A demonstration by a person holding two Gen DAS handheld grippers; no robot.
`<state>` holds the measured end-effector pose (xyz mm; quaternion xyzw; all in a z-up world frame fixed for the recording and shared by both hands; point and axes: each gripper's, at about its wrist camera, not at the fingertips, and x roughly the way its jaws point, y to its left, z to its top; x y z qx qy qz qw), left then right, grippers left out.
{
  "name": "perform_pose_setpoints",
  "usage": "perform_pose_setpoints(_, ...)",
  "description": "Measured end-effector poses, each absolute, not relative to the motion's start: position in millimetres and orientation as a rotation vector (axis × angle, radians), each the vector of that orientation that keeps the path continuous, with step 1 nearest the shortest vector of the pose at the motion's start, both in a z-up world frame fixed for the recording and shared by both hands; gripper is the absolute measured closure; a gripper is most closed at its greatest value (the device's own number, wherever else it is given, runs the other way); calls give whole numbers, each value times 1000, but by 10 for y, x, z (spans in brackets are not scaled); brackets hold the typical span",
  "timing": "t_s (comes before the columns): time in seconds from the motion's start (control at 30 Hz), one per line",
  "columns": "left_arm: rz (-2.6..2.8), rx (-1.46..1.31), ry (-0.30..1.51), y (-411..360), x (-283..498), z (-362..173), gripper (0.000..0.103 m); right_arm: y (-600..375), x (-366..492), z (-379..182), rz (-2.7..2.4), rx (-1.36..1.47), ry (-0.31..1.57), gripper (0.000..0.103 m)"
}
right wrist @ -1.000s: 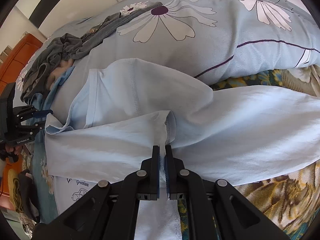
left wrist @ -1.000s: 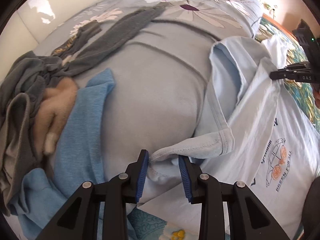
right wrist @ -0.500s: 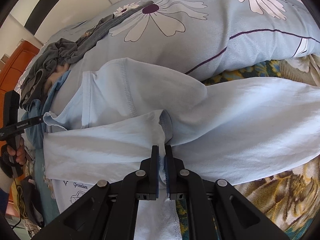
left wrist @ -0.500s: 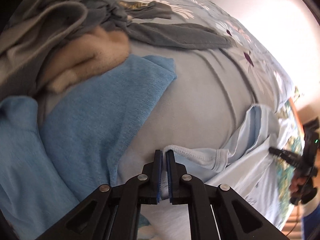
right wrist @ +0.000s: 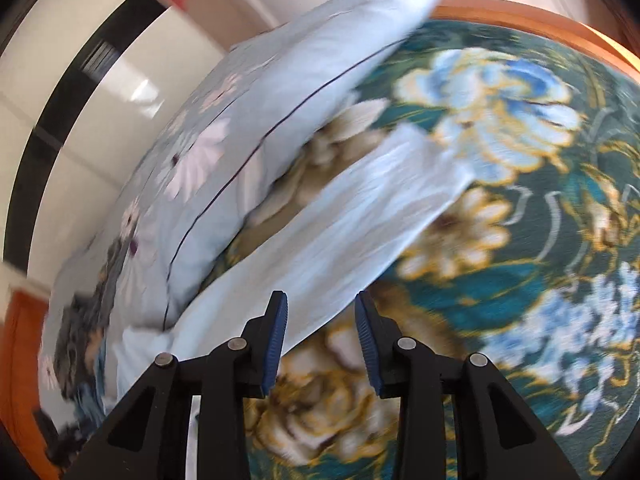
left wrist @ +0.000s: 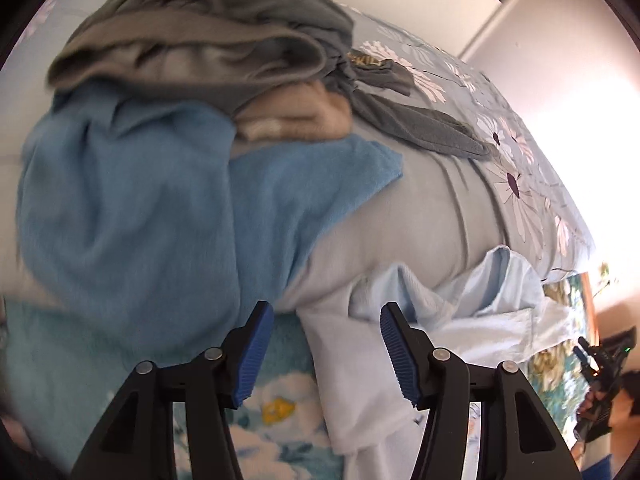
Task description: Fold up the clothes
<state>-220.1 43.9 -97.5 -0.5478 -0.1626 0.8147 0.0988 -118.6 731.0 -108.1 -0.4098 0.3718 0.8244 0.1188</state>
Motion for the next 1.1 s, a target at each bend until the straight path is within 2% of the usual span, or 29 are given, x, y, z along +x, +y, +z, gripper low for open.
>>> perform_pose_setpoints(0.13,2377,-1648,-672,452,-1900,-1049,43,7869,-1202,-1238,2267,-1046,1298,67)
perform_pose_setpoints(0.3,2343,-1658,-816,441,-1661,-1060,43,7934,-1428,-1435,2184,-1081,1322,68)
perform_pose_setpoints(0.33,2346,-1660,-815,439,-1652,-1041,43,7930,-1445,-1434,2187,-1066,1324,79)
perform_pose_setpoints(0.37,2354,-1658,-811,435,-1647,-1009,43,7926,-1461,-1425,2192,-1062,1328,100)
perform_pose_setpoints(0.47,2375,-1626,-805,424,-1639,-905,42,7871,-1489,-1268,2260,-1018,1317,100)
perform_pose_setpoints(0.6,2395,-1582,-801,395,-1578,-782,42,7485,-1524,-675,2517,-960,1149,100)
perform_pose_setpoints(0.8,2385,-1564,-837,338,-1401,-764,42,6333,-1647,200,2953,-976,897,100)
perform_pose_setpoints(0.97,2365,-1561,-920,220,-1254,-809,42,5183,-1749,450,3203,-1138,754,100)
perform_pose_setpoints(1.1,2356,-1554,-984,99,-1163,-866,42,4198,-1776,380,3330,-1326,557,100)
